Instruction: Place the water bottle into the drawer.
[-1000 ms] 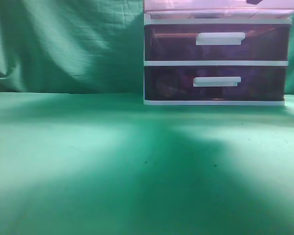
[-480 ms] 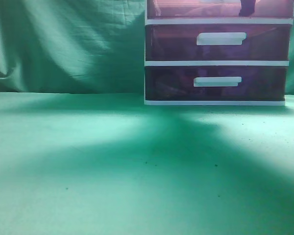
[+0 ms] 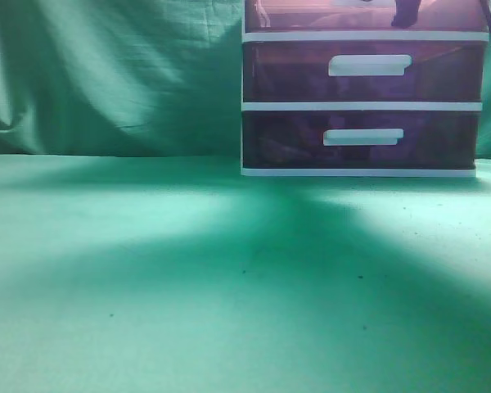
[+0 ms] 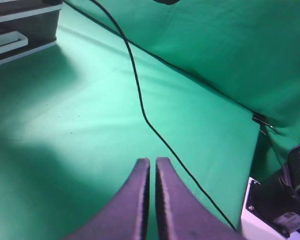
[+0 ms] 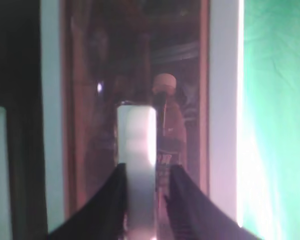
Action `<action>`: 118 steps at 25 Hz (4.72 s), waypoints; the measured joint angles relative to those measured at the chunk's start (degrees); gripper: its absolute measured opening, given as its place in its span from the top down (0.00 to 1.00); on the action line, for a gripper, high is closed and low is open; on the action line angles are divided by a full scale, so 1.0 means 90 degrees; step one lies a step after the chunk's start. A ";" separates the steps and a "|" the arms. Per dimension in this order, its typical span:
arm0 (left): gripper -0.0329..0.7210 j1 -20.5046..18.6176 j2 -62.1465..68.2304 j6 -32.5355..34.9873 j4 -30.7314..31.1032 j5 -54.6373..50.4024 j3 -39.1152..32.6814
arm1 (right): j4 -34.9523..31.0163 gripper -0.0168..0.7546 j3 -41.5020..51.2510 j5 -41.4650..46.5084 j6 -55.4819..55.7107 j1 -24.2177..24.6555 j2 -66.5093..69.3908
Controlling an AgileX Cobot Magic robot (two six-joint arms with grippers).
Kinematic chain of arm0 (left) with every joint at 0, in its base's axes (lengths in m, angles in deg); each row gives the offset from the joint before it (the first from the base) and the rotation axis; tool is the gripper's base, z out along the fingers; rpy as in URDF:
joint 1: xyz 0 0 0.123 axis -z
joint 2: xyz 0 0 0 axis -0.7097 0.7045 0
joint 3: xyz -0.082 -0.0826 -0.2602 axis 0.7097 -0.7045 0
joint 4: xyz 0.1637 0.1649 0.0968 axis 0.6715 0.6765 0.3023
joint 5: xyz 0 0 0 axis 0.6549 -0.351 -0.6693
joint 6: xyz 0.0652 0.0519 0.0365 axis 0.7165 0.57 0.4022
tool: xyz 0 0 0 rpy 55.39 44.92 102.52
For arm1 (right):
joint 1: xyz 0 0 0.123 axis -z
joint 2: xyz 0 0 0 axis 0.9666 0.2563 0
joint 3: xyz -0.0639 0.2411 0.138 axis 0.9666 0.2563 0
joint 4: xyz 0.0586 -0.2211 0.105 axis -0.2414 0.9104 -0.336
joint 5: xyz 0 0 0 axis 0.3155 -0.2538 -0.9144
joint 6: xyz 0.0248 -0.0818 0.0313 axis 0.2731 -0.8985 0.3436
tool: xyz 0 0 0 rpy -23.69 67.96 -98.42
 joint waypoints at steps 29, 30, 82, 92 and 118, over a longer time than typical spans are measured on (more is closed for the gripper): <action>0.96 0.0000 -0.2440 -0.0153 0.0000 -0.1410 -0.0713 | -0.1965 0.98 -0.0113 0.7343 0.4873 -0.1299 -0.4071; 0.96 0.0000 -0.2667 -0.0153 0.0000 -0.1440 -0.0878 | -0.2005 0.98 -0.0113 0.7610 0.5087 -0.1299 -0.4264; 0.96 0.0000 -0.6378 -0.0153 0.0000 -0.2785 -0.3891 | -0.3299 0.98 0.6646 0.5679 0.4551 -0.1249 -1.1821; 0.96 0.0000 -0.6378 -0.0153 0.0000 -0.2785 -0.3891 | -0.3170 0.98 0.8439 0.3983 0.6139 0.0987 -1.1821; 0.96 0.0000 -0.6378 -0.0153 0.0000 -0.2785 -0.3891 | -0.3090 0.98 0.8916 0.3949 0.6520 0.1487 -1.1821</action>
